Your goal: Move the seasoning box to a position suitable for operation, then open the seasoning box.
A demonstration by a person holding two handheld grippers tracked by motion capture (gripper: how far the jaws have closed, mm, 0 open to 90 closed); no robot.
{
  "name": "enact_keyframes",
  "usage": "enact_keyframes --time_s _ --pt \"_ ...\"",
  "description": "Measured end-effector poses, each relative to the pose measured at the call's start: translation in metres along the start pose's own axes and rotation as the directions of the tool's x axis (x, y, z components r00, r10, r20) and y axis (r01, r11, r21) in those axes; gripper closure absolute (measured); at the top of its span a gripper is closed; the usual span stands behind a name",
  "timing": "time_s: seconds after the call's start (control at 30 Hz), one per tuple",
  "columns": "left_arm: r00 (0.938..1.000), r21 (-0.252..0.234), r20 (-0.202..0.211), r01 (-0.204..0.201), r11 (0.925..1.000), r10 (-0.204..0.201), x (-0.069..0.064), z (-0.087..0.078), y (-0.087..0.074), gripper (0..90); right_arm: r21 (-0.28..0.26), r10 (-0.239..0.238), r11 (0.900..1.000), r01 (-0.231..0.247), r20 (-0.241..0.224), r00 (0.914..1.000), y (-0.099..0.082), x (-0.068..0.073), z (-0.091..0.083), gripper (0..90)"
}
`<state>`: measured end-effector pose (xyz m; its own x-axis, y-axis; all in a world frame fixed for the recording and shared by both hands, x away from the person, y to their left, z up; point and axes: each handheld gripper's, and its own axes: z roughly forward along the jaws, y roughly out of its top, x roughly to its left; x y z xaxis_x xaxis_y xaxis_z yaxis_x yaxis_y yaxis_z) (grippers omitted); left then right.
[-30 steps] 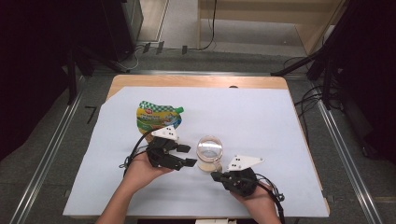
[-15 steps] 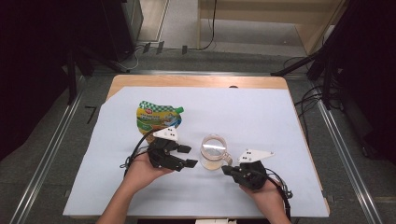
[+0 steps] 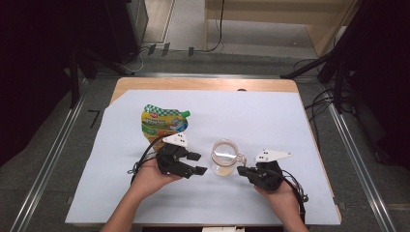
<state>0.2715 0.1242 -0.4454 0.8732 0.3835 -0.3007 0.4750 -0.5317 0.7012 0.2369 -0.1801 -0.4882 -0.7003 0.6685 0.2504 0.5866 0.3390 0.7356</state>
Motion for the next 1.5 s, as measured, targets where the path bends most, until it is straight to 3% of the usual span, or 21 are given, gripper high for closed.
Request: enact_keyframes --time_s 0.17,0.4,0.6,0.7,0.77,0.9,1.03,1.17,1.5 --pt "1.0000 -0.019 -0.004 0.007 0.9998 -0.007 0.003 0.003 0.004 40.5 0.013 -0.017 0.9998 0.017 -0.016 0.9997 0.004 -0.011 -0.001 90.0" --pt "1.0000 -0.008 0.003 -0.008 0.9999 0.008 0.008 0.006 0.018 38.7 0.020 0.005 0.9998 -0.004 -0.036 0.9993 0.012 -0.030 0.000 90.0" --pt "0.9991 -0.021 0.021 -0.037 0.9991 0.037 0.016 0.013 0.036 29.8 0.013 -0.053 0.9985 0.054 -0.038 0.9979 0.017 -0.045 0.004 90.0" --pt "0.9983 -0.027 0.035 -0.045 0.9986 0.046 0.019 0.018 0.042 27.5 0.024 -0.031 0.9992 0.032 -0.037 0.9988 0.017 -0.050 0.008 90.0" --pt "0.9981 -0.006 0.034 -0.051 0.9987 0.051 0.018 0.022 0.045 25.1 0.022 -0.027 0.9994 0.028 -0.043 0.9987 0.018 -0.050 0.007 90.0" --pt "0.9971 0.009 0.051 -0.057 0.9983 0.057 0.021 0.029 0.049 24.3 0.007 -0.023 0.9997 0.023 -0.040 0.9989 0.018 -0.049 -0.005 90.0" --pt "0.9972 0.021 0.048 -0.058 0.9981 0.057 0.025 0.035 0.050 20.0 0.002 -0.022 0.9998 0.022 -0.002 0.9998 0.014 -0.052 -0.017 90.0" --pt "0.9959 0.009 0.001 -0.091 0.9958 0.091 0.022 0.039 0.050 13.6 0.007 0.020 0.9998 -0.020 0.015 0.9997 0.013 -0.057 -0.014 90.0" --pt "0.9945 0.009 0.022 -0.102 0.9947 0.102 0.016 0.057 0.049 13.7 -0.006 0.068 0.9977 -0.068 0.017 0.9975 0.009 -0.060 -0.008 90.0"
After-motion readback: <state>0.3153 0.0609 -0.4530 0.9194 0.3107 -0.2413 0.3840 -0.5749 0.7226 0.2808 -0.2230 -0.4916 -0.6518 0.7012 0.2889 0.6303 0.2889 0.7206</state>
